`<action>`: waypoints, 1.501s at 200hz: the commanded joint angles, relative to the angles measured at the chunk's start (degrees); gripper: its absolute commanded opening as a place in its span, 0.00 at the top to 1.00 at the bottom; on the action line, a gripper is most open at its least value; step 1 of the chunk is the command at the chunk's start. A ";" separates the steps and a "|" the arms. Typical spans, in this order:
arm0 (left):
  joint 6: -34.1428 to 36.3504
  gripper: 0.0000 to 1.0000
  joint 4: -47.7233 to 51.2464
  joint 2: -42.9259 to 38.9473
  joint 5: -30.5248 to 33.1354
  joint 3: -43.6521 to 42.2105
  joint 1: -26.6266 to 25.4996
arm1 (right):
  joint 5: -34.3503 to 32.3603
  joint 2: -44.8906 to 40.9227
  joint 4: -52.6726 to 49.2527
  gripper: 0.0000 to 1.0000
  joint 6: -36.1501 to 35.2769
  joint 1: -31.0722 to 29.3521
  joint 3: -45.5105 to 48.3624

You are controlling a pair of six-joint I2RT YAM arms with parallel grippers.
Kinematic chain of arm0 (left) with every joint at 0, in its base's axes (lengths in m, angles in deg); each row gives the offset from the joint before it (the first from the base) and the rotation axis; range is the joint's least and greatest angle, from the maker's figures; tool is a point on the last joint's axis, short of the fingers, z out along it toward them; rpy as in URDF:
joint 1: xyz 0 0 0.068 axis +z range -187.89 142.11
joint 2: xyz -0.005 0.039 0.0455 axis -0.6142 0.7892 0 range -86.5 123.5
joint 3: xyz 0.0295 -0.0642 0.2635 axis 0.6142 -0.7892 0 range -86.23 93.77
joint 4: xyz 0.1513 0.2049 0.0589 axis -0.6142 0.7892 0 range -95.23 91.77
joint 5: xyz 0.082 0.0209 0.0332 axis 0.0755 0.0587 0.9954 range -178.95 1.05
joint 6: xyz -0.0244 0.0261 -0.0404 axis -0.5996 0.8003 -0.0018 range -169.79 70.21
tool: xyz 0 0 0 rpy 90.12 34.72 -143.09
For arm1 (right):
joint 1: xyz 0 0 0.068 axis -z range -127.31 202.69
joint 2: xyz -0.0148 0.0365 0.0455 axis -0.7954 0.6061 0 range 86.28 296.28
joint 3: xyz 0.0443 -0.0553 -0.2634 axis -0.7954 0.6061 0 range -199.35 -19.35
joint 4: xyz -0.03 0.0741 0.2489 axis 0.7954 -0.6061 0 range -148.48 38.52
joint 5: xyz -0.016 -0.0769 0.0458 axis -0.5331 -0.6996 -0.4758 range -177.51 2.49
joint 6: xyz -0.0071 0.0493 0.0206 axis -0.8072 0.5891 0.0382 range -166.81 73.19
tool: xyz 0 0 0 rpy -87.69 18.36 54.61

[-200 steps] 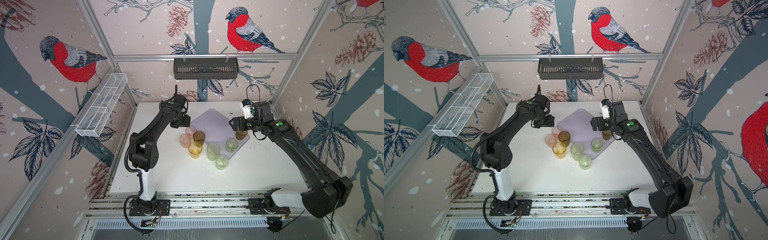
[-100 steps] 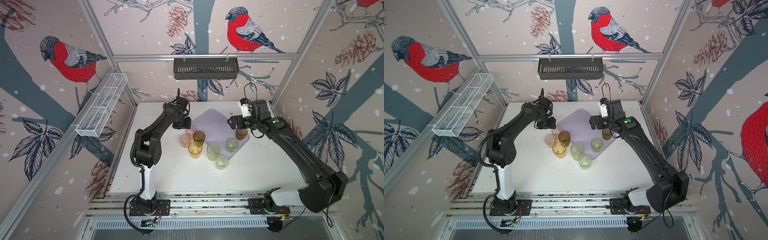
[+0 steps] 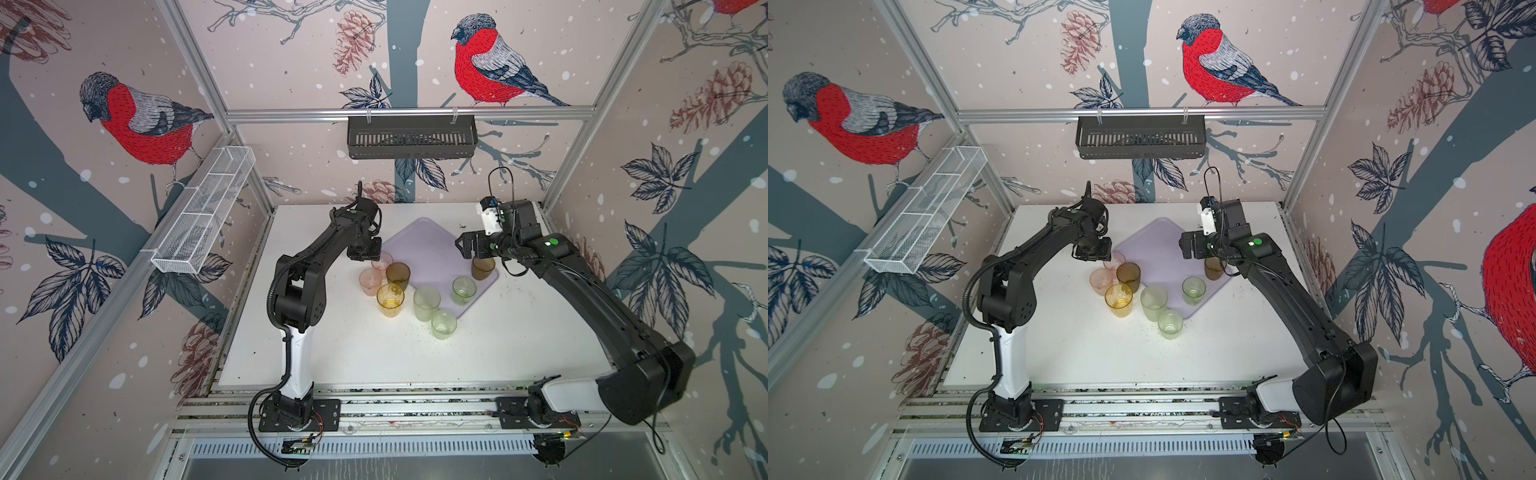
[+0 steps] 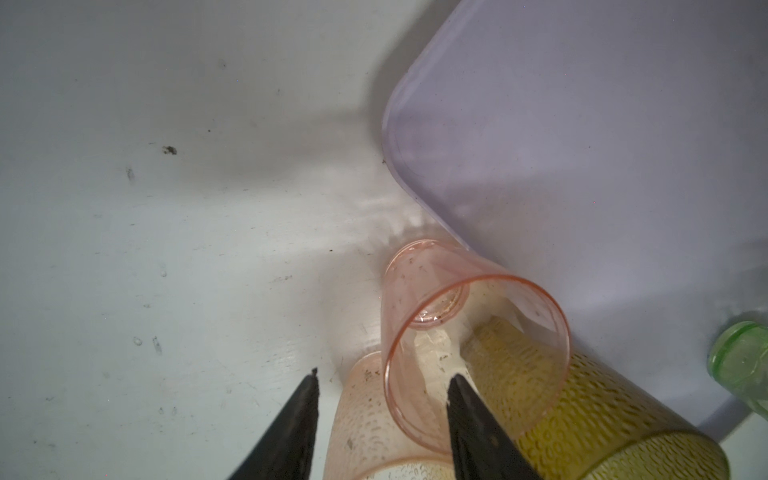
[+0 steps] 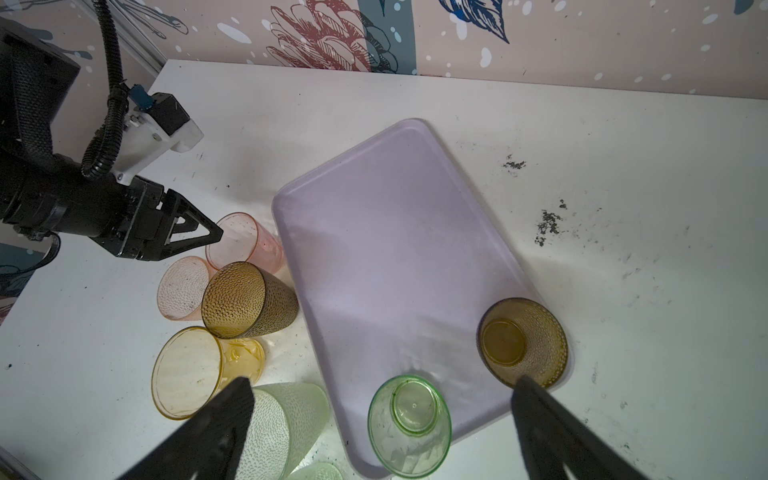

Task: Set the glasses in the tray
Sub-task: 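Lower the left gripper onto the pink glass rim beside the tray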

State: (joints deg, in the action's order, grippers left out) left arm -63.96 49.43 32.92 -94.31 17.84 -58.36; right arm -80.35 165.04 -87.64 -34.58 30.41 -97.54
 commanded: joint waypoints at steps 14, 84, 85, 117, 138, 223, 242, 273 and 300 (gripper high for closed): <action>0.69 0.54 0.06 0.99 1.33 0.21 -0.18 | -0.57 0.25 0.65 0.02 0.65 0.09 -0.45; 0.37 0.65 -0.95 2.40 0.97 0.38 -0.54 | -0.48 0.78 0.57 0.01 0.80 0.16 -0.82; 0.37 0.66 -0.95 2.40 0.97 0.41 -0.54 | -0.52 0.82 0.57 0.01 0.79 0.15 -0.86; 0.42 0.71 -0.95 2.92 1.09 0.83 -0.54 | -0.49 1.31 0.48 0.01 0.83 0.15 -1.52; 0.62 0.73 -0.74 3.10 1.19 1.05 -0.54 | -0.49 1.47 0.57 0.01 0.86 0.15 -1.70; 0.63 0.80 -0.06 3.72 1.50 2.19 -0.54 | -0.65 1.57 0.48 0.01 0.60 0.26 -1.96; 0.72 0.82 0.10 3.73 1.59 2.27 -0.54 | -0.65 1.66 0.55 0.01 0.46 0.33 -2.20; 0.69 0.84 0.45 3.89 1.63 2.53 -0.54 | -0.53 1.87 0.34 0.01 0.49 0.52 -2.45; 0.62 0.86 0.70 3.98 1.75 2.63 -0.54 | -0.51 2.05 0.30 0.01 0.51 0.54 -2.62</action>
State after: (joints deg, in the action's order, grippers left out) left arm -63.77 48.51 36.85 -93.18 19.98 -58.75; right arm -80.57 166.90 -87.67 -34.36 30.98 -99.53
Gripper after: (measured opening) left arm 0.146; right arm 0.991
